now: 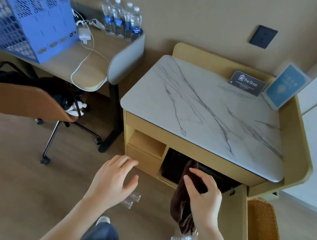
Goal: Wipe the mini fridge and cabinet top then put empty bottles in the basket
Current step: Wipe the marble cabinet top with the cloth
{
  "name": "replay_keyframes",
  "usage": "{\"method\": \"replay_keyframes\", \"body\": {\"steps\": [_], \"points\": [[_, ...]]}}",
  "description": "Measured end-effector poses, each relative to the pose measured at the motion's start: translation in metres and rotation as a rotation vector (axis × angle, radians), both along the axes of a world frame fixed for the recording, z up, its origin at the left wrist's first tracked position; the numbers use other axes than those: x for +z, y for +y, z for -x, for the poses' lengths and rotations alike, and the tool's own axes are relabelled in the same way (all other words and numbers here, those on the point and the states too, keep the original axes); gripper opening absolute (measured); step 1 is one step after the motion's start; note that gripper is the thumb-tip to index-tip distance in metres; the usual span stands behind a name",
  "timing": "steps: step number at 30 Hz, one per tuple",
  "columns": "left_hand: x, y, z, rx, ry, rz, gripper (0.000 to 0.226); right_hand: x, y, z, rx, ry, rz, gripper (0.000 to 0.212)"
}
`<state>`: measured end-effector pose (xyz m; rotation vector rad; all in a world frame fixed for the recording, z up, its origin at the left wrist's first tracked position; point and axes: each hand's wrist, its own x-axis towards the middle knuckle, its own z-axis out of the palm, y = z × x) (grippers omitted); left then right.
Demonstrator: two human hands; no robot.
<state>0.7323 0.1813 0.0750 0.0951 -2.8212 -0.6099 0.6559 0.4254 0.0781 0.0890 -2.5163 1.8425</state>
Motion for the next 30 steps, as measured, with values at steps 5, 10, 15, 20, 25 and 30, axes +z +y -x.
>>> {"method": "replay_keyframes", "body": {"steps": [5,10,15,20,25,30], "points": [[-0.004,-0.073,0.03,0.0,0.018,0.029,0.033,-0.005,-0.063,0.029,-0.008,0.0,0.019,0.027],[0.008,-0.14,0.075,-0.074,0.054,0.073,0.032,0.002,-0.13,0.068,-0.059,0.022,0.049,0.029],[0.016,-0.174,0.127,-0.134,0.066,0.05,0.033,0.017,-0.179,0.114,-0.099,0.035,0.069,0.025],[0.009,-0.187,0.169,-0.139,0.088,0.018,0.032,0.026,-0.209,0.174,-0.107,0.047,0.076,0.022],[0.004,-0.19,0.211,-0.048,0.111,-0.016,0.031,0.027,-0.244,0.243,-0.086,0.133,0.074,0.023],[0.012,-0.188,0.251,0.063,0.097,-0.07,0.032,0.019,-0.265,0.303,-0.283,0.044,0.273,0.019]]}}
